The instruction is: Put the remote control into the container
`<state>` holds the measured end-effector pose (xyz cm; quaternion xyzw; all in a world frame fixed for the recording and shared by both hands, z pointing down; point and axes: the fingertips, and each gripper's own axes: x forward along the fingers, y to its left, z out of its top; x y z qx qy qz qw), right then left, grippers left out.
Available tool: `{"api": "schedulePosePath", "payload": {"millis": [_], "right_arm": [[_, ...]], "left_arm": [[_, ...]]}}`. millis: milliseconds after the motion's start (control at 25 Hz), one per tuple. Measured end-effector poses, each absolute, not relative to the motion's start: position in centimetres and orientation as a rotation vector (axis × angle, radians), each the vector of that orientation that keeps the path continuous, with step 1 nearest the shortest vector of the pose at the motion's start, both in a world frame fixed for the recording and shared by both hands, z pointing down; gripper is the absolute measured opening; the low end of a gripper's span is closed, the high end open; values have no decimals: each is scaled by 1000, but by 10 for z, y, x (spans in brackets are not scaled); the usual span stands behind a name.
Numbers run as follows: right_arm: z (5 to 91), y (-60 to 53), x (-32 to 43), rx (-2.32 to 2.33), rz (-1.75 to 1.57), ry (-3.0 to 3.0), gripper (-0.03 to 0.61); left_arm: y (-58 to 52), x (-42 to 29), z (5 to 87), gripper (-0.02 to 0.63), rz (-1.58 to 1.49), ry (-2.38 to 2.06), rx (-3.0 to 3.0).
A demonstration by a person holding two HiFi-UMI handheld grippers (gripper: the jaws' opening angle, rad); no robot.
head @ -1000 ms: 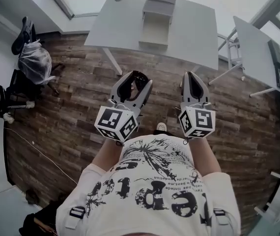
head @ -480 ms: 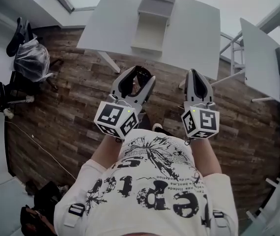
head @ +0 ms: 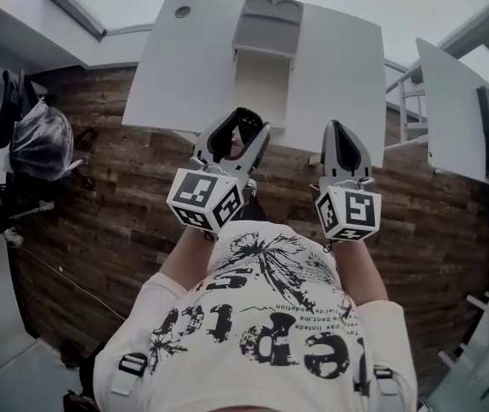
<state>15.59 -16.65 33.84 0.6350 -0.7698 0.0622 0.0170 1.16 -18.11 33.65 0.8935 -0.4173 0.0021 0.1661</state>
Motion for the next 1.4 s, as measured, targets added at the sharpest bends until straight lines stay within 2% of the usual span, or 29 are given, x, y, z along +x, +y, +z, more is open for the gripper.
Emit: {"api": "schedulePosePath", "payload": {"millis": [320,720,1400], "right_arm": [[340,-238,140,2080,196,-2297,2],[369,-289,132,2035,337,-2292,2],[437,-360,154,1674,481,-2389,2]], "left_arm": [[-264,-3,349,252,106,-1070,2595],[-308,0,394,252,216,-1038,2499],[-353,39,512,252,508,-1201,2180]]}}
